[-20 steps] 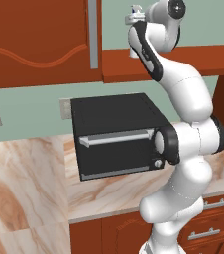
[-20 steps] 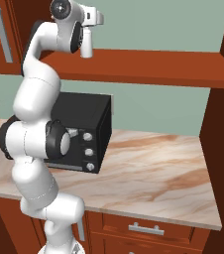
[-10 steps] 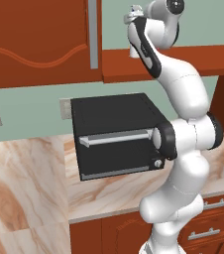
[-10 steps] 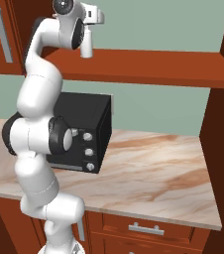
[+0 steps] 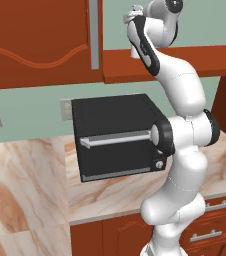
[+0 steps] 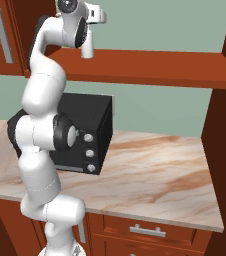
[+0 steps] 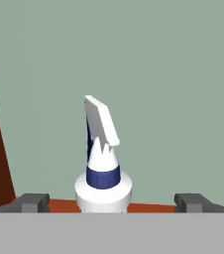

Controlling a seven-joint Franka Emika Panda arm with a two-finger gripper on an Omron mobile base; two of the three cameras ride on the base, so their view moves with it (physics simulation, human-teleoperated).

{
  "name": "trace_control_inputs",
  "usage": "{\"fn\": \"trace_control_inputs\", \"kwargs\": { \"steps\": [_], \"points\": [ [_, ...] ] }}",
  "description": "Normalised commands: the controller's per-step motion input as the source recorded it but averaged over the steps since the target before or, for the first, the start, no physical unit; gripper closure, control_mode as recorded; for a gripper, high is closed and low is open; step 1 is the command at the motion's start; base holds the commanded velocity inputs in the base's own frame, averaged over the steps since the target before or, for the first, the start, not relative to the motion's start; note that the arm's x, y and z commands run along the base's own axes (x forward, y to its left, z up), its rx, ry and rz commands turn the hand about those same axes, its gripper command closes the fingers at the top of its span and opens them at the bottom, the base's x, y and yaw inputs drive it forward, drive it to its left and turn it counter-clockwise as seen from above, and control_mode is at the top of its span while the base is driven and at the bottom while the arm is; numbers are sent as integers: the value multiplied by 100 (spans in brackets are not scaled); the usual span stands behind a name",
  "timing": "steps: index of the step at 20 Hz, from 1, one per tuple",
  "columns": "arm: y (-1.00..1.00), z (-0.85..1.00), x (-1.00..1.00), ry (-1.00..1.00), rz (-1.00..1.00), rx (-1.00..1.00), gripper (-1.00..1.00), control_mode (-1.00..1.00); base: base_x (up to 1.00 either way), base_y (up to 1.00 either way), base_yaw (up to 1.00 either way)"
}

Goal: Move the cutting board and knife to the sink. Then move spray from the shelves to the counter.

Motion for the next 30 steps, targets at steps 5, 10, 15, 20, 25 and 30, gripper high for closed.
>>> {"fn": "trace_control_inputs", "kwargs": {
  "steps": [5,10,15,20,25,30],
  "points": [
    [0,0,14,3,1,0,-100,-100,0,0,0],
    [0,0,1,1,1,0,-100,-100,0,0,0],
    [0,0,0,0,0,0,-100,-100,0,0,0],
    [0,0,0,0,0,0,-100,-100,0,0,0],
    [0,0,0,0,0,0,100,-100,0,0,0],
    [0,0,0,0,0,0,100,-100,0,0,0]
  ]
}}
